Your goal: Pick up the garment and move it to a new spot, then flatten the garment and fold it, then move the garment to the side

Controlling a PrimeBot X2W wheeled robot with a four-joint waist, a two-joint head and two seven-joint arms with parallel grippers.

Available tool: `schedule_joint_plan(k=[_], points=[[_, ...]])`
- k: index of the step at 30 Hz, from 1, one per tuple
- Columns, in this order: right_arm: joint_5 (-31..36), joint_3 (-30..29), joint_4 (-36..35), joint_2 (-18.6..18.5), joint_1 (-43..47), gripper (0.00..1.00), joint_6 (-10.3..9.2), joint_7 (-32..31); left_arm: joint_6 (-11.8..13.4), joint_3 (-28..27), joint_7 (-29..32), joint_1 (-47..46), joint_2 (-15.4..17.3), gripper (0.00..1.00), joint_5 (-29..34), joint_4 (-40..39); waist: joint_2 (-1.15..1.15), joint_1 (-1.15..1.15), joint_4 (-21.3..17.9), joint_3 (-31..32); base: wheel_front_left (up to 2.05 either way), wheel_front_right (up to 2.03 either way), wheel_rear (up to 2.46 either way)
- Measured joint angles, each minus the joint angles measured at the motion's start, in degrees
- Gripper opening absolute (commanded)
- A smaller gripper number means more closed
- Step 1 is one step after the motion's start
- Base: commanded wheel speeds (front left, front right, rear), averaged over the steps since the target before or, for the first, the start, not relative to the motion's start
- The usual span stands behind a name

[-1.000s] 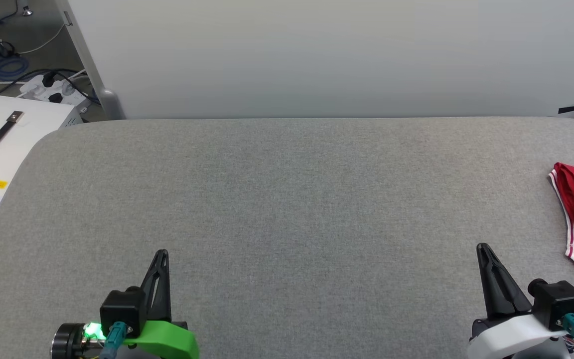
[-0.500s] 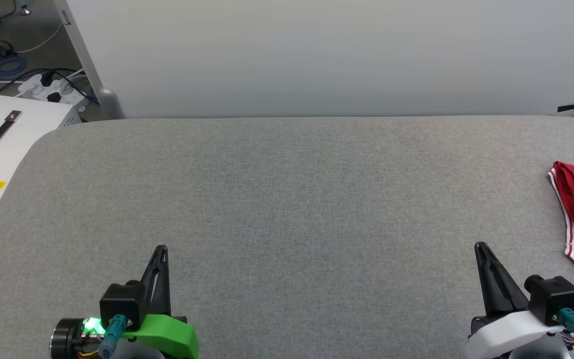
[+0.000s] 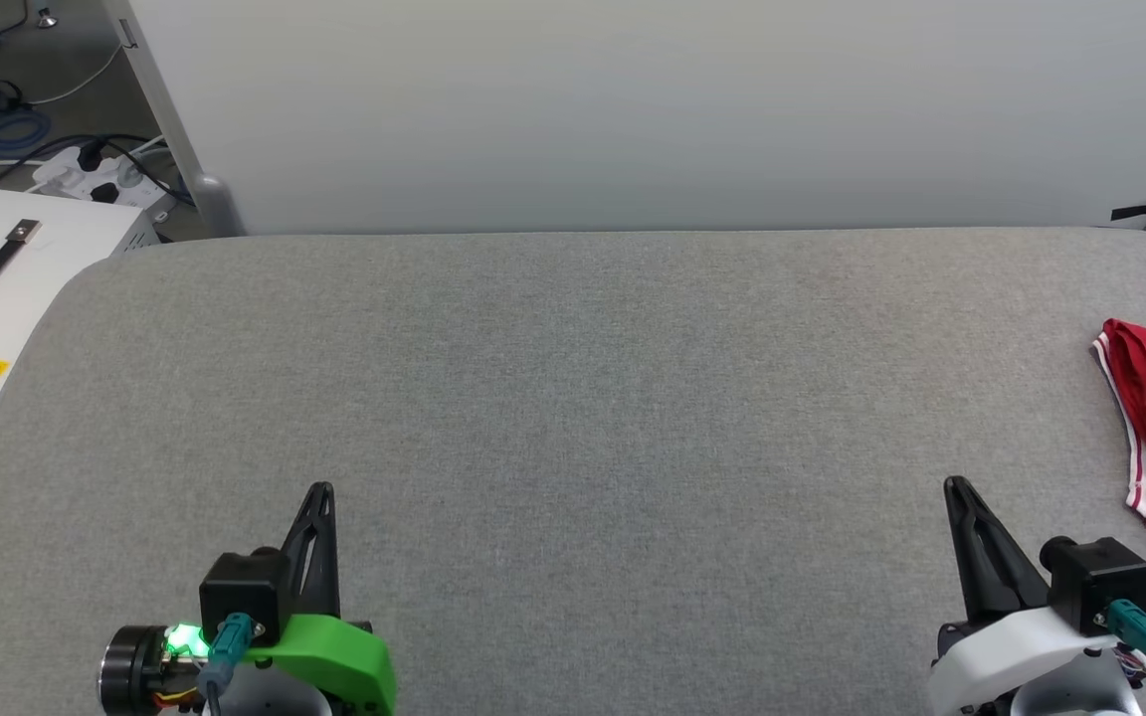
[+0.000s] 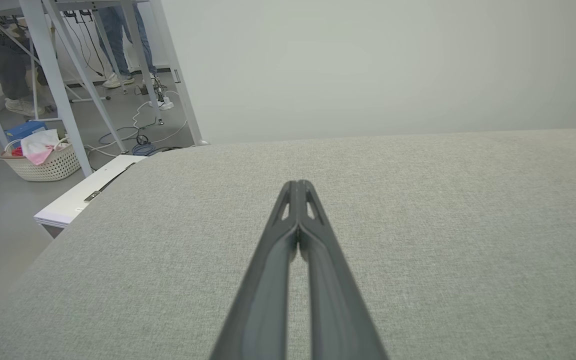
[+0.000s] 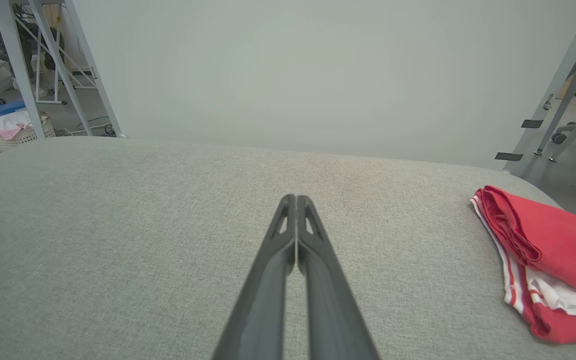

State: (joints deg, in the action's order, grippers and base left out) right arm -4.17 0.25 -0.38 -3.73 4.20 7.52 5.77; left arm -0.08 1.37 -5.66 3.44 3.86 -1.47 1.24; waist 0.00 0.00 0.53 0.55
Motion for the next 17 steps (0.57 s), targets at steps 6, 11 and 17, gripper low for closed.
schedule_joint_plan(k=[6,11,17], points=[[0.5,0.0,0.0,0.2,-0.6,0.0,0.0,-0.6,0.0,-0.1,0.7,-0.3,-0.1,0.0,0.2,-0.2,0.0,0.0,-0.1,-0.1,0.0,0.0,0.0],[1.0,0.0,0.0,0.2,-0.9,0.0,0.0,-1.2,0.0,-0.2,1.2,-0.4,-0.2,0.0,0.4,-0.2,0.0,0.0,-0.1,-0.1,0.0,0.0,0.0],[1.5,0.0,0.1,0.2,-1.1,0.0,0.0,-2.0,0.0,-0.4,1.8,-1.0,-0.3,0.0,0.5,-0.3,0.0,0.0,-0.2,-0.2,0.0,0.0,0.0]])
